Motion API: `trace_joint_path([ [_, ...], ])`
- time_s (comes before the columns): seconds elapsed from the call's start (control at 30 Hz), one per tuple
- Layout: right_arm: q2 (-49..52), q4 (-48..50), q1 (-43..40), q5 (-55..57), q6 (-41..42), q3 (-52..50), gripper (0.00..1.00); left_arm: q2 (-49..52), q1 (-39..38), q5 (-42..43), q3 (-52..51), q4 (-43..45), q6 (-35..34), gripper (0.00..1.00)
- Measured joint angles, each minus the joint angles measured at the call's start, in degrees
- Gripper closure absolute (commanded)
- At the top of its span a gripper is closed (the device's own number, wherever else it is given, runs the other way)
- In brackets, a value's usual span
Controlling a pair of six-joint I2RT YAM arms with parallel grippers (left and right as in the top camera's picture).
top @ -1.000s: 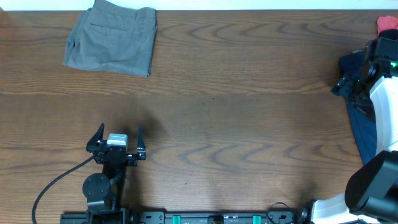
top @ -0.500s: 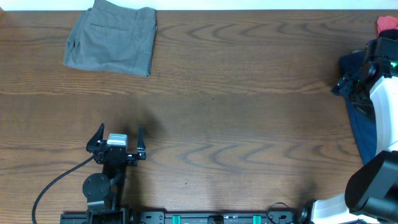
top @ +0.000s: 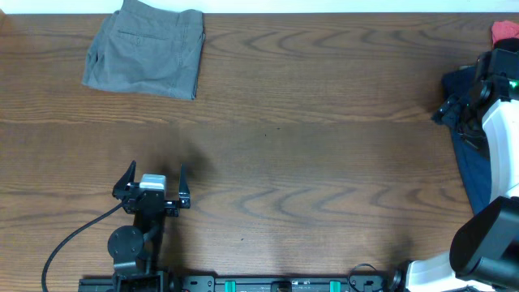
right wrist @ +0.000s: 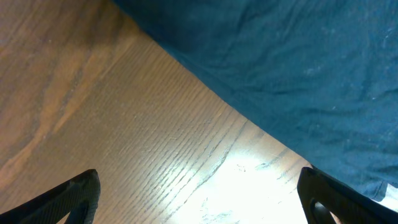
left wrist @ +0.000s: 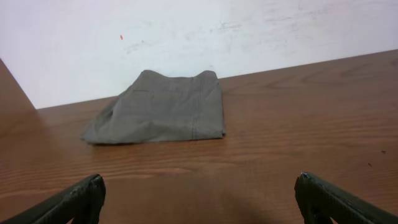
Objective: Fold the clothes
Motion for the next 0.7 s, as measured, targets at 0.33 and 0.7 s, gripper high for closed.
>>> trace_joint_path([
  [0.33,-13.7,0.0,1.9,0.0,0.0,0.0,0.01,0.0,0.0,-0.2,0.0,0.0,0.0,0.02],
  [0.7,-38.6,0.0,3.2,0.0,0.0,0.0,0.01,0.0,0.0,-0.2,0.0,0.0,0.0,0.02],
])
